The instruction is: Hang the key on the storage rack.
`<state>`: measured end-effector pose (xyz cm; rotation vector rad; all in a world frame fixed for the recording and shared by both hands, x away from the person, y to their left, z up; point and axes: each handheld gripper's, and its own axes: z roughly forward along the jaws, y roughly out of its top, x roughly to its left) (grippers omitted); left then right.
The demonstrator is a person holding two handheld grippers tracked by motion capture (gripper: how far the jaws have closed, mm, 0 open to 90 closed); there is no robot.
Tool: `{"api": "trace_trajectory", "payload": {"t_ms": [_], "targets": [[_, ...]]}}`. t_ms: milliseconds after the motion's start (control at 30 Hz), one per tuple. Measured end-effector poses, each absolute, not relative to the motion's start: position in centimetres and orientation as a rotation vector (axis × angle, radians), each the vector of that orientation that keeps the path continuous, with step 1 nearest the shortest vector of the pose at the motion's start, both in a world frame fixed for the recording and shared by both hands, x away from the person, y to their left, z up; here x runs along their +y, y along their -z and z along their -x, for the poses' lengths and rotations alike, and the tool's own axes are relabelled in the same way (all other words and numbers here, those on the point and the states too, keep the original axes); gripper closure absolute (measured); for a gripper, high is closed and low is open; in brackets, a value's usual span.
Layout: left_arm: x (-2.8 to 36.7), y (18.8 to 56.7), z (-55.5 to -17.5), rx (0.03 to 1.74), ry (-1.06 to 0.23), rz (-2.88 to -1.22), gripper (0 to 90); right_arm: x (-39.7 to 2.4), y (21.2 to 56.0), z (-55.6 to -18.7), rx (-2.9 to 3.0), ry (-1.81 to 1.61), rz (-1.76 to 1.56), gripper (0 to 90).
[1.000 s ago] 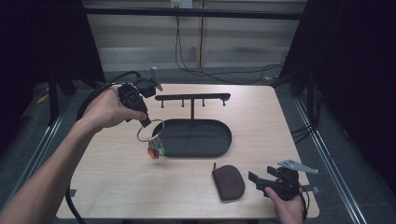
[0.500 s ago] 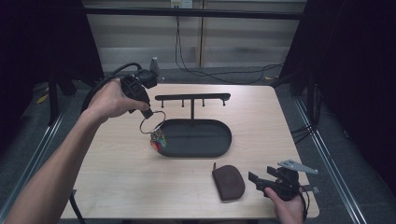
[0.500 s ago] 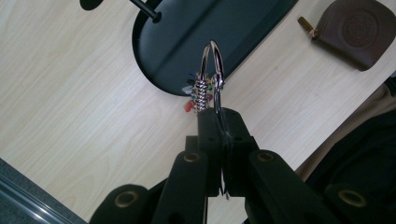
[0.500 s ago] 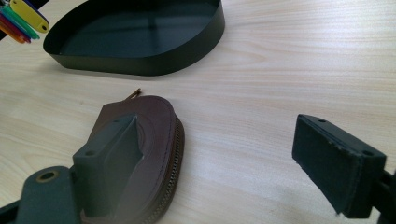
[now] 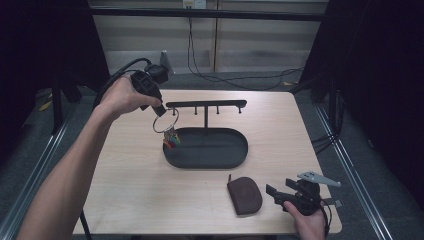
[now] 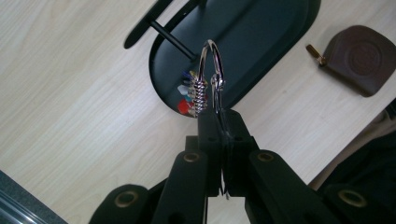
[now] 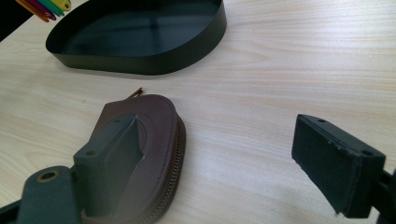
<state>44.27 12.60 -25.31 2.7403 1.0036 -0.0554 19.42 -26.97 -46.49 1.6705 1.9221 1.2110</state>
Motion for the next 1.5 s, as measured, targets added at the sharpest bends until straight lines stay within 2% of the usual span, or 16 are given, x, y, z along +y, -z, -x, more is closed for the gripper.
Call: {"api": "trace_trajectory", "payload": {"t_ms": [800, 1500], "targets": [[12.1, 28.1, -46.6, 1.052, 0.036, -2.739, 88.5, -27.0, 46.5, -19.5, 1.935, -1.204, -1.666, 15.6], [11.9, 29.2, -46.8, 1.071, 0.023, -2.71, 86.2, -26.9, 46.5, -19.5, 1.939, -1.204, -1.663, 15.7]]}}
